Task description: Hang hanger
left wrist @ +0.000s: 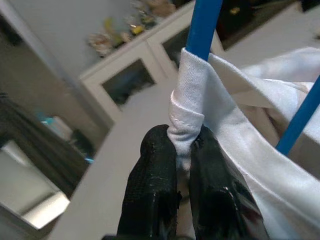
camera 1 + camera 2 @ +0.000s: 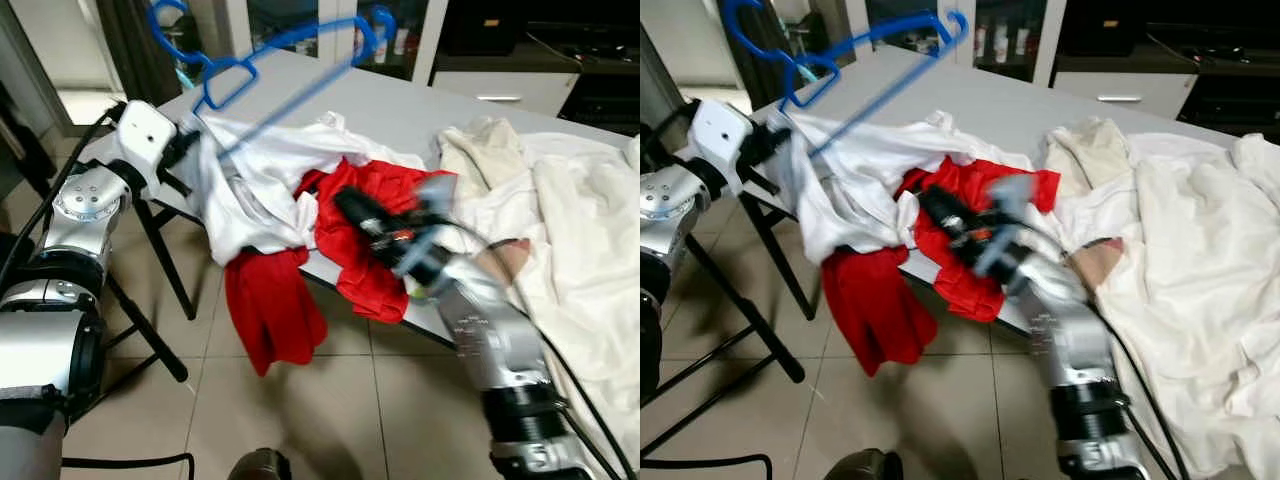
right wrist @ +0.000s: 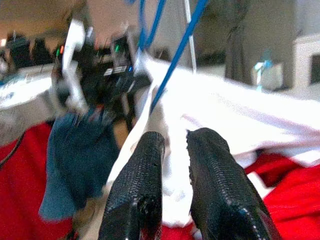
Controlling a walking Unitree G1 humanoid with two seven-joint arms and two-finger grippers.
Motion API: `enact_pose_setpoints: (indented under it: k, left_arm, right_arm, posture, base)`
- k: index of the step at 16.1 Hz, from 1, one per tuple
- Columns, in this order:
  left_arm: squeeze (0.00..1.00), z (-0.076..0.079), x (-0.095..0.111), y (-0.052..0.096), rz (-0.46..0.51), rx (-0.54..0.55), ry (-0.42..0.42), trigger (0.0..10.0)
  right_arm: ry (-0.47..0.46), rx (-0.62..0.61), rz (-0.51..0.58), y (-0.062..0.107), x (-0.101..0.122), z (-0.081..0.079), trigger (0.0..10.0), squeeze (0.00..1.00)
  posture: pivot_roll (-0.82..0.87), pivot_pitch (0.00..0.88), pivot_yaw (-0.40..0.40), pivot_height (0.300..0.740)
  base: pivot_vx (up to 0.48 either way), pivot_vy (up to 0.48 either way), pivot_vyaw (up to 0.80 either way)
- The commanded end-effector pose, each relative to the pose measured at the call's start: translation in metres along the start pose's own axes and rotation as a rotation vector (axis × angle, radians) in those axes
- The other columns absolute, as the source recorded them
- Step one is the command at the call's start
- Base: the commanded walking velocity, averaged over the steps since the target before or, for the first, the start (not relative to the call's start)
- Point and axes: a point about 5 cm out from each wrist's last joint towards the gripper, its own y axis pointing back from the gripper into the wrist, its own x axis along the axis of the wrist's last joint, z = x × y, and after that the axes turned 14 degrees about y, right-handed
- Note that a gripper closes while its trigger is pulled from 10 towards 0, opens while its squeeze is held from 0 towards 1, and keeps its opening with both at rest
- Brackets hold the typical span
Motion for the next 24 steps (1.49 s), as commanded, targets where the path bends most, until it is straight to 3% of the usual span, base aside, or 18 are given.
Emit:
enact_pose_setpoints:
  k: [1,2,4,5,6,7,12,17,18,23,24]
  left_arm:
    - [0.0,-0.002,0.015,-0.006,0.063,0.028,-0.01,0.0]
    - [0.0,0.001,0.016,-0.008,0.086,0.032,0.008,0.0]
    - [0.0,0.009,0.017,-0.011,0.118,0.02,0.023,0.0]
    - [0.0,0.017,0.018,-0.014,0.143,0.008,0.04,0.0]
    - [0.0,0.021,0.017,-0.015,0.151,0.002,0.043,0.0]
    - [0.0,0.024,0.016,-0.016,0.157,-0.001,0.05,0.0]
    - [0.0,0.031,0.016,-0.018,0.181,-0.018,0.076,0.0]
    - [0.0,0.031,0.02,-0.019,0.204,-0.023,0.088,0.0]
    - [0.0,0.033,0.02,-0.019,0.208,-0.027,0.091,0.0]
    - [0.0,0.047,0.015,-0.019,0.243,-0.058,0.133,0.0]
    - [0.0,0.049,0.014,-0.019,0.247,-0.063,0.138,0.0]
  right_arm:
    - [0.019,0.021,-0.018,-0.01,0.006,-0.004,10.0,0.07]
    - [0.017,0.044,-0.026,-0.017,0.007,-0.008,10.0,0.71]
    - [0.03,0.106,-0.033,-0.026,0.01,-0.018,10.0,0.67]
    - [0.044,0.111,-0.066,-0.033,0.007,-0.021,10.0,0.24]
    - [0.046,0.094,-0.095,-0.038,0.004,-0.02,10.0,0.07]
    - [0.051,0.063,-0.137,-0.042,-0.001,-0.018,10.0,0.0]
    - [0.078,-0.035,-0.249,-0.06,-0.013,-0.017,10.0,0.0]
    - [0.091,-0.106,-0.241,-0.073,-0.011,-0.015,10.0,0.0]
    - [0.088,-0.121,-0.244,-0.076,-0.012,-0.015,10.0,1.0]
    - [0.062,-0.188,-0.274,-0.079,-0.023,-0.012,10.0,0.98]
    - [0.053,-0.188,-0.28,-0.08,-0.024,-0.013,10.0,0.74]
  posture:
    - [0.1,0.0,0.061,0.74]
    - [0.1,0.0,0.06,0.74]
    - [0.11,0.0,0.057,0.74]
    - [0.11,0.0,0.056,0.74]
    - [0.11,0.0,0.056,0.74]
    - [0.11,0.0,0.056,0.74]
    - [0.12,0.0,0.057,0.74]
    - [0.12,0.0,0.057,0.74]
    - [0.12,0.0,0.054,0.74]
    - [0.12,0.0,0.051,0.74]
    - [0.12,0.0,0.05,0.74]
  base:
    - [0.0,0.0,0.0]
    - [0.0,0.0,0.0]
    - [0.0,0.0,0.0]
    - [0.0,0.0,0.0]
    - [0.0,0.0,0.0]
    - [0.0,0.0,0.0]
    - [0.0,0.0,0.0]
    - [0.0,0.0,0.0]
    - [0.0,0.0,0.0]
    - [0.0,0.0,0.0]
    - [0.0,0.0,0.0]
